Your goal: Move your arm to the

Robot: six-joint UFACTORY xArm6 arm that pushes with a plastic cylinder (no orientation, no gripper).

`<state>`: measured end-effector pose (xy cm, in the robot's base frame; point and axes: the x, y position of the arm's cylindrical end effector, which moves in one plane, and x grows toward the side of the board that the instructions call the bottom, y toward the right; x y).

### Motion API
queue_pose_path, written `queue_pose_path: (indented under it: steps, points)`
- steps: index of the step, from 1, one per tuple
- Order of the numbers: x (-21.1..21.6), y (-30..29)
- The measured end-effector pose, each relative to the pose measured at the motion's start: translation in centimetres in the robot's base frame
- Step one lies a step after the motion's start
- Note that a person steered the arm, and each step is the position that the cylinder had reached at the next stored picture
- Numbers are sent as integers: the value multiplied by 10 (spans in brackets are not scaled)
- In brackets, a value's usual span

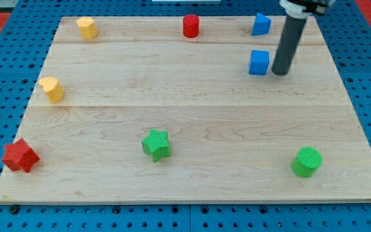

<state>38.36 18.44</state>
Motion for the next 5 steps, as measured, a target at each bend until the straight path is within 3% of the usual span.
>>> queue_pose_path:
  steps: [1, 2, 3, 5]
  points:
    - [30, -35]
    - [20, -79]
    - [-10, -151]
    - [-98, -213]
